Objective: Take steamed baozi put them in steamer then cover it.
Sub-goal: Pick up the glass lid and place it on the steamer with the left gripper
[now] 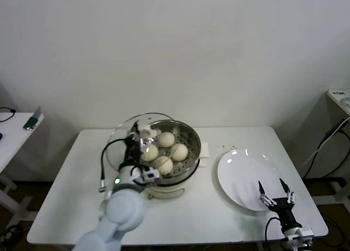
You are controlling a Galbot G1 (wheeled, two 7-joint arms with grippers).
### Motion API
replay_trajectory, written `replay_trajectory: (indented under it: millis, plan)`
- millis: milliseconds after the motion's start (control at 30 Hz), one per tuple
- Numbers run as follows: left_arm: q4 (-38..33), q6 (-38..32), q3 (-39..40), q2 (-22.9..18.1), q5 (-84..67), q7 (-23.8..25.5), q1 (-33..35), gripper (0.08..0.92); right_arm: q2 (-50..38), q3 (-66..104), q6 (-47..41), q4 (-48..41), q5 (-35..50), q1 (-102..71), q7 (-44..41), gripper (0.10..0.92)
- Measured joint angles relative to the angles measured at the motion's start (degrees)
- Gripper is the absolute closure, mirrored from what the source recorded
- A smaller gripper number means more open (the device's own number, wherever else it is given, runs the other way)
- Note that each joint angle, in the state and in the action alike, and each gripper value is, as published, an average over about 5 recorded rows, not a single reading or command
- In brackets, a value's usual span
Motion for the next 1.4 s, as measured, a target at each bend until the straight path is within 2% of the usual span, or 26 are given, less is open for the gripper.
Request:
replay_trajectory:
  millis: [233, 400, 667, 1400]
  plan:
    - [4.3, 0.0, 5.1, -6.1, 5.2, 0.2, -2.2, 0.858, -0.3, 0.1, 0.2, 0.1, 0.1, 0.3, 0.0, 0.203]
    - [7.7, 0.0, 6.5, -8.3, 7.5, -0.6, -2.4, 0.858, 0.0, 0.2, 0.6, 0.2, 0.4, 0.3, 0.2, 0.203]
    - [11.6, 0.0, 6.5, -9.2, 9.4, -2.2, -2.9, 0.858, 0.7, 0.1, 1.0, 0.3, 0.2, 0.0, 0.3, 0.203]
    - [16.5, -0.1, 6.5, -10.2, 11.0, -3.5, -3.9, 0.858, 1.5, 0.7, 1.9, 1.0, 0.0, -0.9, 0.3, 0.203]
